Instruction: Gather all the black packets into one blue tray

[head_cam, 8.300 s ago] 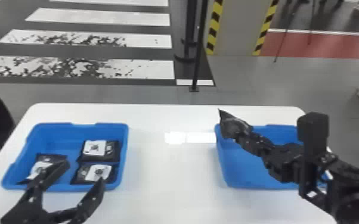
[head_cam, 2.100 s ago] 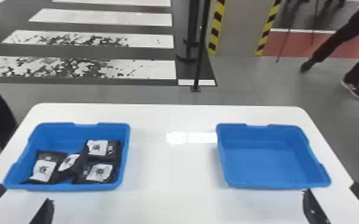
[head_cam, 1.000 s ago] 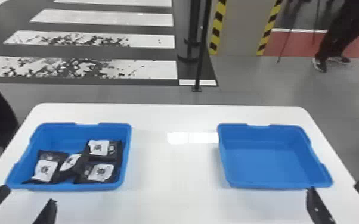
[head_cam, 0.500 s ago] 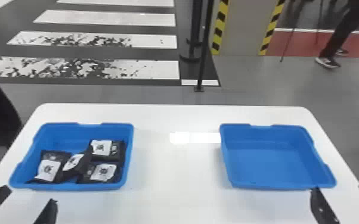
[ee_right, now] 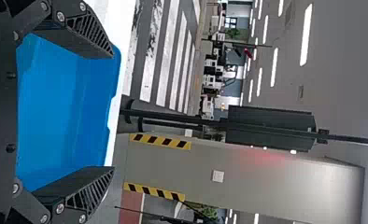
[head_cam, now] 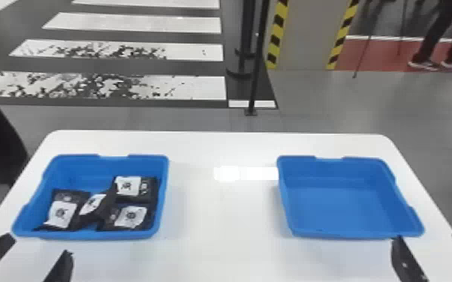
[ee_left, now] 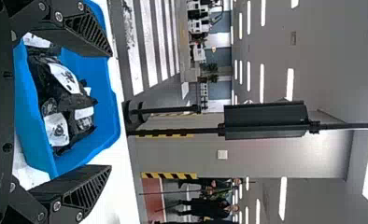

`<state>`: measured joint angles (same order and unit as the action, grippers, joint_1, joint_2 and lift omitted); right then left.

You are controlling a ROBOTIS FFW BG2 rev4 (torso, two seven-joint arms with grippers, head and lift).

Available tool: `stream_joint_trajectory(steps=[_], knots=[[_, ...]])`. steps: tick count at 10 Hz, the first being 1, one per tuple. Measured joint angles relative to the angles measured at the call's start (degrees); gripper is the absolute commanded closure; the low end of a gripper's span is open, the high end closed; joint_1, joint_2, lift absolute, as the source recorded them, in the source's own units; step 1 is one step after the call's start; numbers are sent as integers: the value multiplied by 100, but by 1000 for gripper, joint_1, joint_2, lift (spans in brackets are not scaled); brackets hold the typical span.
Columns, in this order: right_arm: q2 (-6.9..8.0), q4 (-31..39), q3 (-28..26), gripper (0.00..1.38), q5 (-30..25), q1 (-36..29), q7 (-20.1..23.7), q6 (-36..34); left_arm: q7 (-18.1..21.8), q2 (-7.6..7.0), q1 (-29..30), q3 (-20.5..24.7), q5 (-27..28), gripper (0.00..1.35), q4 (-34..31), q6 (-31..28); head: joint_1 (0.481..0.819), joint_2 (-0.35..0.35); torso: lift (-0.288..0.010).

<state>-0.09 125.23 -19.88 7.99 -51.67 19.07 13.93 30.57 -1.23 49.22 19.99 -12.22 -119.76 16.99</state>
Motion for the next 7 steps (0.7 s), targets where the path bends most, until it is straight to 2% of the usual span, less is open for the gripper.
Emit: stream_joint_trajectory(steps=[7], knots=[[0,13,1,176,1,-20,-7,0,-3,17,14,18,0,190,0,-25,695,-49,-110]])
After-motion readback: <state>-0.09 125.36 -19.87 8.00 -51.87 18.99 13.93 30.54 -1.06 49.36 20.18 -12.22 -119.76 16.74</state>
